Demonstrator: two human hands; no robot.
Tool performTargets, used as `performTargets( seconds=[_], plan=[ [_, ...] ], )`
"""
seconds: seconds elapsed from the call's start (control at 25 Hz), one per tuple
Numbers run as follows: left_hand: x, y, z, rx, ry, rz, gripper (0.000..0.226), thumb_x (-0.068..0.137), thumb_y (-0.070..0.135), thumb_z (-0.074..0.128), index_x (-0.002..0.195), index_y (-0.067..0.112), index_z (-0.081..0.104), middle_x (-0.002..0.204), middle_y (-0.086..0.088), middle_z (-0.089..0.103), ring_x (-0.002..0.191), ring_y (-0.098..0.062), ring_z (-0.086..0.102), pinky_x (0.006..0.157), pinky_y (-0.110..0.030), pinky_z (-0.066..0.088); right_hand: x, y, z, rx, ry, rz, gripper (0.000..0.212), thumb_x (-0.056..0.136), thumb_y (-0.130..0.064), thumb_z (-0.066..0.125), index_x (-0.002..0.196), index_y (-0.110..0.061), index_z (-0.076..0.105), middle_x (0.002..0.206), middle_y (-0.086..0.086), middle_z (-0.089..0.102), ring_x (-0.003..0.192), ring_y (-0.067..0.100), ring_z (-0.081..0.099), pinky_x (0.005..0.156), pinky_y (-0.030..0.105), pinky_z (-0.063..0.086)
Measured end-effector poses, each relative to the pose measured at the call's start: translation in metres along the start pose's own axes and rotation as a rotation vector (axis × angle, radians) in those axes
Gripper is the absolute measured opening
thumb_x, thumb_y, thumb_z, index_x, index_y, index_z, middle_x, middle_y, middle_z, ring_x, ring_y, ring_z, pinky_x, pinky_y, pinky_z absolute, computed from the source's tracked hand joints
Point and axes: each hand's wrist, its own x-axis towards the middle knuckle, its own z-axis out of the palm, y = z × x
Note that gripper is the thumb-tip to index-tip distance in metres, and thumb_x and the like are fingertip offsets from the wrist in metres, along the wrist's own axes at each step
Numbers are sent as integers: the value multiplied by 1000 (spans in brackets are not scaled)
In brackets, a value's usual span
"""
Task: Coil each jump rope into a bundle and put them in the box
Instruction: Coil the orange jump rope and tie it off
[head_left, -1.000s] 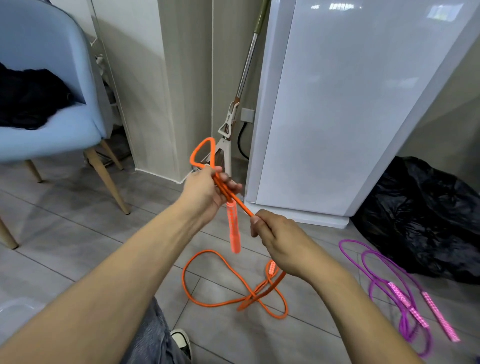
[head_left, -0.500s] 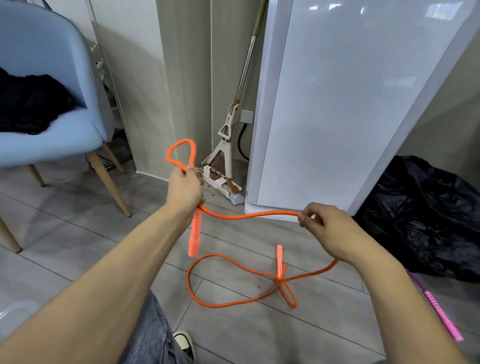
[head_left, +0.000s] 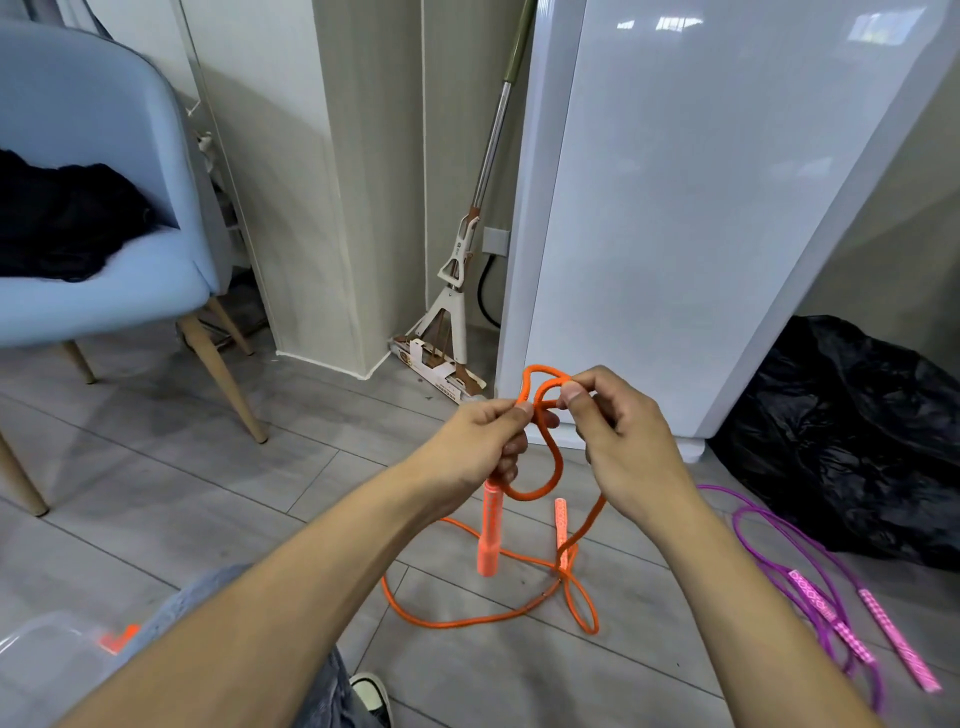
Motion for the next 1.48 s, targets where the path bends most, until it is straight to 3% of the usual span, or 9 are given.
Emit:
performTargets(
  seconds=[0.12, 0.32, 0.52, 0.72, 0.84, 0.92, 1.16, 1.32, 1.48],
  plan=[
    [-6, 5, 0, 90, -16, 13, 34, 106, 30, 41, 96, 12, 68, 62, 2, 32, 52, -11, 30, 54, -26, 35, 2, 3, -2, 4, 44, 10, 23, 103, -34, 49, 88, -24, 63, 63, -1, 49, 52, 9, 37, 55, 31, 36],
    [-12, 12, 5, 68, -38, 29, 23, 106, 22, 41, 103, 8, 58, 82, -4, 66, 53, -10, 42, 46, -21, 34, 0, 7, 1, -72, 64, 34, 22, 102, -38, 48, 89, -29, 64, 76, 2, 64, 57, 13, 45, 58, 31, 39],
    [-13, 13, 3, 87, -60, 7, 30, 107, 28, 37, 98, 10, 59, 53, 5, 38, 48, -10, 37, 47, -23, 32, -1, 7, 5, -123, 56, 22, 22, 102, -40, 49, 85, -32, 61, 68, 1, 59, 60, 13, 49, 56, 31, 40],
    [-16, 20, -1, -202, -142, -68, 19, 107, 16, 37, 102, 5, 51, 58, -2, 44, 58, -22, 61, 64, -37, 58, -2, 5, 2, -152, 31, 31, 29, 98, -48, 54, 83, -25, 63, 67, -1, 61, 61, 15, 52, 58, 36, 44],
    [-10, 20, -9, -234, 33, -56, 18, 107, 18, 36, 99, 9, 49, 59, 2, 36, 39, -9, 30, 38, -20, 34, 1, 10, -10, -176, -156, 79, 26, 100, -42, 53, 83, -26, 64, 59, -5, 51, 52, 7, 43, 56, 30, 39],
    [-2, 20, -19, -253, 218, 1, 22, 107, 19, 35, 92, 11, 49, 56, 4, 33, 37, -5, 21, 35, -14, 21, 1, 17, -20, -268, -323, 118, 24, 102, -36, 49, 86, -28, 64, 63, -3, 57, 55, 11, 55, 61, 34, 47],
    [10, 24, -57, -439, 594, 127, 24, 108, 20, 32, 88, 14, 45, 50, 5, 34, 31, -5, 20, 34, -13, 22, 4, 40, -52, -280, -384, 319, 33, 103, -37, 47, 85, -14, 62, 59, 2, 55, 47, 12, 53, 59, 35, 46],
    [7, 21, -44, -436, 436, 49, 25, 107, 22, 35, 93, 9, 52, 51, 4, 33, 34, -7, 23, 36, -16, 24, 6, 18, -39, -167, -75, 177, 36, 105, -31, 42, 80, -10, 58, 58, 2, 44, 44, 6, 35, 49, 23, 30],
    [-1, 19, -16, -326, 242, -17, 23, 106, 19, 40, 97, 6, 57, 59, -3, 50, 47, -13, 44, 47, -25, 44, 1, 2, 1, -59, -90, 151, 37, 105, -30, 41, 74, -15, 55, 54, -1, 44, 44, 8, 36, 54, 29, 31]
  ],
)
